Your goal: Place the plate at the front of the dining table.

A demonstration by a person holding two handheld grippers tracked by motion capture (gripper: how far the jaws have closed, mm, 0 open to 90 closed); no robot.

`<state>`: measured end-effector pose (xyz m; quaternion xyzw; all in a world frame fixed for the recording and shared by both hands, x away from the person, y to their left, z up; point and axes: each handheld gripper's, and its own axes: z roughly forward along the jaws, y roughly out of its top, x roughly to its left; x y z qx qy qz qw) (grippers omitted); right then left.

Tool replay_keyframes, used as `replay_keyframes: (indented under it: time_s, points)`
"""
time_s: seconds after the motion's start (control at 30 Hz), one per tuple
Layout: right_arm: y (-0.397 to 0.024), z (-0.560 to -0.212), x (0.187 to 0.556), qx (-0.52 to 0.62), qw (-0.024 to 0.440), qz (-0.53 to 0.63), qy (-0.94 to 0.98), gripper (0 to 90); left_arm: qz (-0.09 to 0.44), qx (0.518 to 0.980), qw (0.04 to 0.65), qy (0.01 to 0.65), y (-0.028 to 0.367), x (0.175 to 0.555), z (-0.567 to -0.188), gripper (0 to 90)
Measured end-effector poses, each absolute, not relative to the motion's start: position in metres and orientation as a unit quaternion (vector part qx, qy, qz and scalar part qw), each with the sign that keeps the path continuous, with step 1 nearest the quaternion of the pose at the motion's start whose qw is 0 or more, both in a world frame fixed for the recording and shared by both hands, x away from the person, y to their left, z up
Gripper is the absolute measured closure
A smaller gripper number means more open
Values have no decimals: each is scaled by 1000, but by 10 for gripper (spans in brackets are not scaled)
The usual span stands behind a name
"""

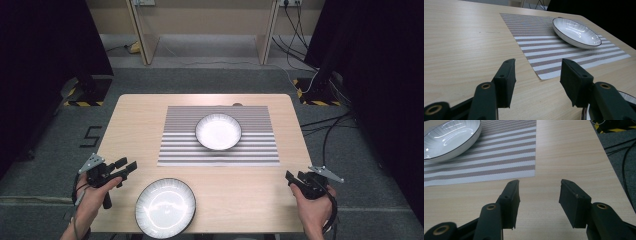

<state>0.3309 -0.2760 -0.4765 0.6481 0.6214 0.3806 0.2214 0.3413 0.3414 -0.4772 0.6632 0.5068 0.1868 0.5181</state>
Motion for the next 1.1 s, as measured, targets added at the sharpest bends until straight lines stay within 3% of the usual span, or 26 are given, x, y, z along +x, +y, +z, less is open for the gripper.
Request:
replay_keyframes:
  time_s: [1.1]
  points:
    - [-298,-485,306,660,239,369,610,504,196,665,522,497,354,328,-487,453]
